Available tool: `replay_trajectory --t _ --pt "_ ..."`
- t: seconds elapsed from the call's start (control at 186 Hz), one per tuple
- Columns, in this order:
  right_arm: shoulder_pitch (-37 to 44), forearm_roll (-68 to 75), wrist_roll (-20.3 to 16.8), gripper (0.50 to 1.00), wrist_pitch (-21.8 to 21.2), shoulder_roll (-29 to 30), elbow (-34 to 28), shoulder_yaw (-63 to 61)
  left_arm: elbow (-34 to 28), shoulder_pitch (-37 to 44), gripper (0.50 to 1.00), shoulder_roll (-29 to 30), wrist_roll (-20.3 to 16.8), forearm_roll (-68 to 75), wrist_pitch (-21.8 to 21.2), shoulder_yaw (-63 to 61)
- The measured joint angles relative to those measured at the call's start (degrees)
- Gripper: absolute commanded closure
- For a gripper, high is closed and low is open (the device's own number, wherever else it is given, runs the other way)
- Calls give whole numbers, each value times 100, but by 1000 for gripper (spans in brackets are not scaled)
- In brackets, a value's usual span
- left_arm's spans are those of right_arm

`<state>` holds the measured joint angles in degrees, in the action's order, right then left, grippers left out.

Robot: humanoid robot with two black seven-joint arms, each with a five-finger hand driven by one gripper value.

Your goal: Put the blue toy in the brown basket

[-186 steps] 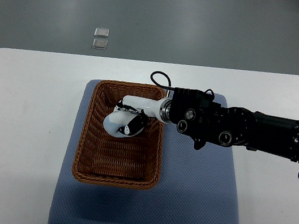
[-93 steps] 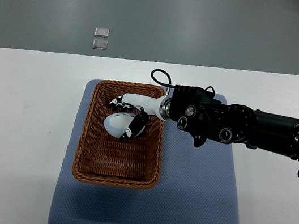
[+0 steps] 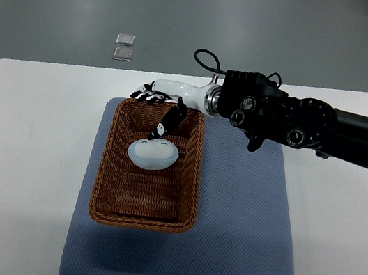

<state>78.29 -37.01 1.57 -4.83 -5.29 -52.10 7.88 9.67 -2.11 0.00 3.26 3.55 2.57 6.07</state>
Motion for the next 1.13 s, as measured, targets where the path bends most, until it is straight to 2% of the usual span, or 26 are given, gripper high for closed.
replay_trajectory --t 0.15,0.311,0.462,0.606,0.751,0.977,1.132 --pt "-188 0 228 605 53 -402 -1 -830 0 0 500 0 0 4 0 -3" --pt "-878 339 446 605 92 -730 28 -2135 8 0 500 0 0 6 1 -17" --pt "-1759 1223 473 605 240 -743 231 -3785 5 0 500 0 0 6 3 -14" --pt "-2601 1935 513 603 203 -582 416 -5353 3 0 500 0 0 6 3 -27" --pt "-3328 2485 571 603 -337 -230 833 -6397 7 0 500 0 0 6 3 -36" --pt "-3692 2760 946 591 -1411 89 1591 -6639 9 0 500 0 2 6 3 -30" --pt "-3796 2793 1025 591 -1644 128 1719 -6629 9 0 500 0 2 6 3 -31"
